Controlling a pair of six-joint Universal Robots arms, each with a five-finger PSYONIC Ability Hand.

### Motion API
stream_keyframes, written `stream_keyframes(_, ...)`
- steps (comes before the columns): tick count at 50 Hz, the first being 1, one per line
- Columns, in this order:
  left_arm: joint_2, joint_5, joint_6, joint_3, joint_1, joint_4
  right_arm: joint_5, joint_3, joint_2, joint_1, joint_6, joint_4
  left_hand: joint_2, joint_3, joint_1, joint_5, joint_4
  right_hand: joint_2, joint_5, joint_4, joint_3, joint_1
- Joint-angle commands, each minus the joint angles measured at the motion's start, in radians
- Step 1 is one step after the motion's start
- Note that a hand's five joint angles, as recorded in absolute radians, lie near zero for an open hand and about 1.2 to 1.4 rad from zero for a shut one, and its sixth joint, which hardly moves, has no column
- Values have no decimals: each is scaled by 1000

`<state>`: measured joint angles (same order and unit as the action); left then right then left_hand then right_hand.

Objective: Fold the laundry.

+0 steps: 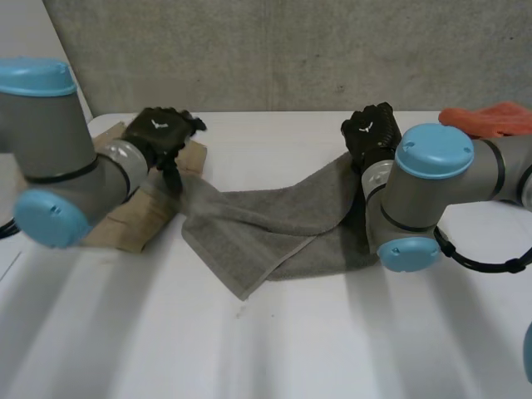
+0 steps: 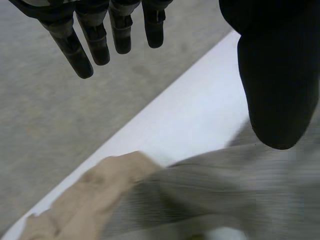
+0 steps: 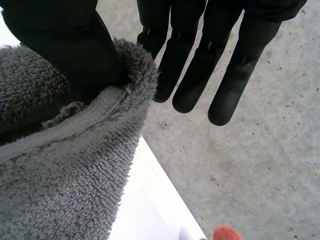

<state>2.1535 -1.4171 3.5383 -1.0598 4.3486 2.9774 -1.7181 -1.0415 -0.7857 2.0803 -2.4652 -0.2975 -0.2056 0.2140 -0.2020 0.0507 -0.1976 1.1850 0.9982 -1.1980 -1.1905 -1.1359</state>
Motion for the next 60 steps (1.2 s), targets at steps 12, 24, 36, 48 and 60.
stream_keyframes(12, -139, 38, -131, -502, -208, 90, 72, -186, -132, -35, 0, 78, -357, 349, -361, 338, -365, 211, 224, -198, -206, -260)
stream_keyframes(24, 8, -40, -88, -447, -254, 179, 94, -255, -144, -65, -4, 75, -357, 349, -361, 338, -365, 211, 224, -198, -206, -260)
stream_keyframes(36, 69, -54, -22, -401, -253, 198, 124, -299, -144, -80, 0, 41, -372, 363, -375, 352, -380, 211, 224, -198, -206, -260)
stream_keyframes(48, 94, -71, -9, -335, -251, 198, 124, -305, -145, -77, 0, 35, -577, 569, -581, 558, -585, 211, 224, -198, -206, -260)
stream_keyframes(60, 132, -97, 7, -260, -273, 184, 126, -313, -145, -80, 3, 29, -742, 733, -745, 722, -750, 211, 224, -198, -206, -260)
